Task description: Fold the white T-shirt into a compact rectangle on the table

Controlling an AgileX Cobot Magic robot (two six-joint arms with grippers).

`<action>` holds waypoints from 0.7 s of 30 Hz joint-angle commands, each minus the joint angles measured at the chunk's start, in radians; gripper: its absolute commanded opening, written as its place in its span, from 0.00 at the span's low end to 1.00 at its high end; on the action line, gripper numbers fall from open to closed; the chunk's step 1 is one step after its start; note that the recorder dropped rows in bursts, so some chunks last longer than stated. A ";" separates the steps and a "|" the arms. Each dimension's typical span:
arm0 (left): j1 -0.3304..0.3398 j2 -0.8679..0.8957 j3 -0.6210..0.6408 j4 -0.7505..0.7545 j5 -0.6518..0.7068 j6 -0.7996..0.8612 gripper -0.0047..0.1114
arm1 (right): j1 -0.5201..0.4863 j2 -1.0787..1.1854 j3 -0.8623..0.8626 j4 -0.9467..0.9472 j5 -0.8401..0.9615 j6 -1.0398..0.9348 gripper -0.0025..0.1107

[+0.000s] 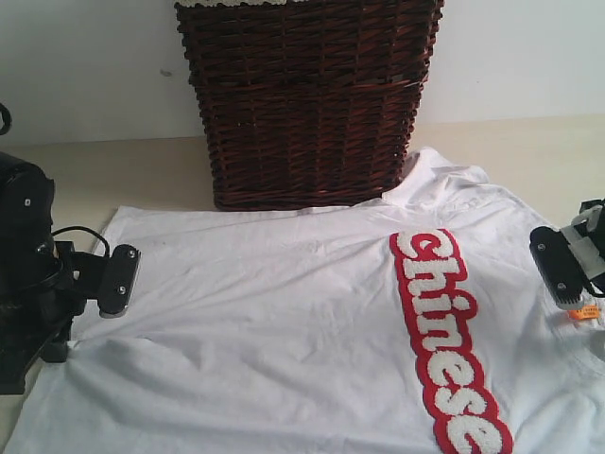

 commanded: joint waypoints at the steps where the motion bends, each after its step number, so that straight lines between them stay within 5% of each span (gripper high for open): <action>1: -0.004 0.028 0.020 -0.067 -0.035 0.002 0.04 | 0.001 0.025 0.009 0.049 0.015 -0.009 0.62; 13: -0.004 0.028 0.020 -0.067 -0.041 0.002 0.04 | 0.001 -0.114 0.009 0.016 0.086 0.037 0.62; 21: -0.004 0.028 0.020 -0.067 -0.038 0.002 0.04 | 0.001 -0.109 0.009 0.237 0.090 -0.064 0.62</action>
